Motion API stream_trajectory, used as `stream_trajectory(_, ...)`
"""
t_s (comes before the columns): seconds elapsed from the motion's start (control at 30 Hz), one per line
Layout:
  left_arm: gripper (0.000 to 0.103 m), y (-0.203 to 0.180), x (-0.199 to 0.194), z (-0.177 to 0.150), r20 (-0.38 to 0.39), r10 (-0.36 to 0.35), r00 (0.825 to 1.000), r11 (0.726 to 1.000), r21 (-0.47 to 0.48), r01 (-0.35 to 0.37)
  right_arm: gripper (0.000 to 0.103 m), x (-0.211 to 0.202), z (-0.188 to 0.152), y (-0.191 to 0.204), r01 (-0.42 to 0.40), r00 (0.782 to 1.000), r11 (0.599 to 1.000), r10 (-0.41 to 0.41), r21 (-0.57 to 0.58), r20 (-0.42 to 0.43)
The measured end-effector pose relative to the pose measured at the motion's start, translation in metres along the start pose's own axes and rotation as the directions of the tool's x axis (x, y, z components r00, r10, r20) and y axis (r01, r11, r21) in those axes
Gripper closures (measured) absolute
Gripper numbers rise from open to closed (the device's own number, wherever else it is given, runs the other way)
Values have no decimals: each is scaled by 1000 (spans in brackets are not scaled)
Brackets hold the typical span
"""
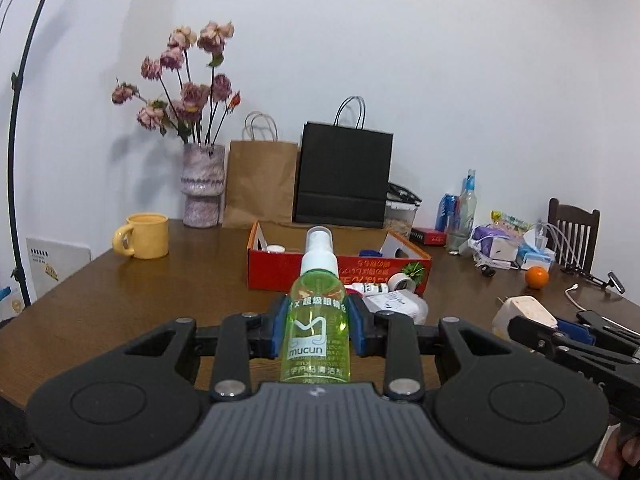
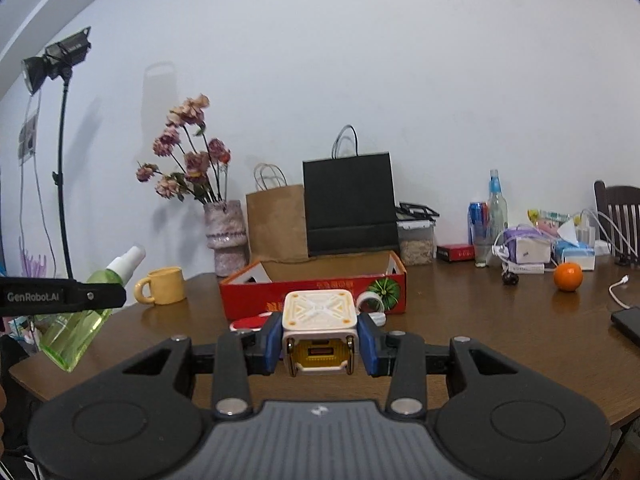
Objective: Organize rigid objects
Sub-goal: 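Carry the spray bottle and white cube into the red box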
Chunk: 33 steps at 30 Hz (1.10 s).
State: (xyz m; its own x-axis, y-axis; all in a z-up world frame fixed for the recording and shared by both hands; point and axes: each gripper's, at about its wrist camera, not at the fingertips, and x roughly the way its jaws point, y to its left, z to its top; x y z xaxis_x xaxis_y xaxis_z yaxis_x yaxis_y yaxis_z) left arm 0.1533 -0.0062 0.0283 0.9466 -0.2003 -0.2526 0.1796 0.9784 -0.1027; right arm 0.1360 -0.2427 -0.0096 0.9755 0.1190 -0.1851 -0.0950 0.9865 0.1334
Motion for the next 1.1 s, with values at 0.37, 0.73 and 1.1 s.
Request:
stream_trajectory(0.37,72,42,168,121,-99,-132,986,983,-143,117,65,145,100,-41,-118,993,993,118,-2,-19)
stream_trajectory(0.73,72,62,421,141,-436,-53,898,991,-134,-6,65,410,150,-61,-113,926,992,128,61,-355)
stream_trajectory(1.1,65,77,486,96,-573,-40,819,998,-68,1,63,555,106,-59,-65,790,997,70,31,-608)
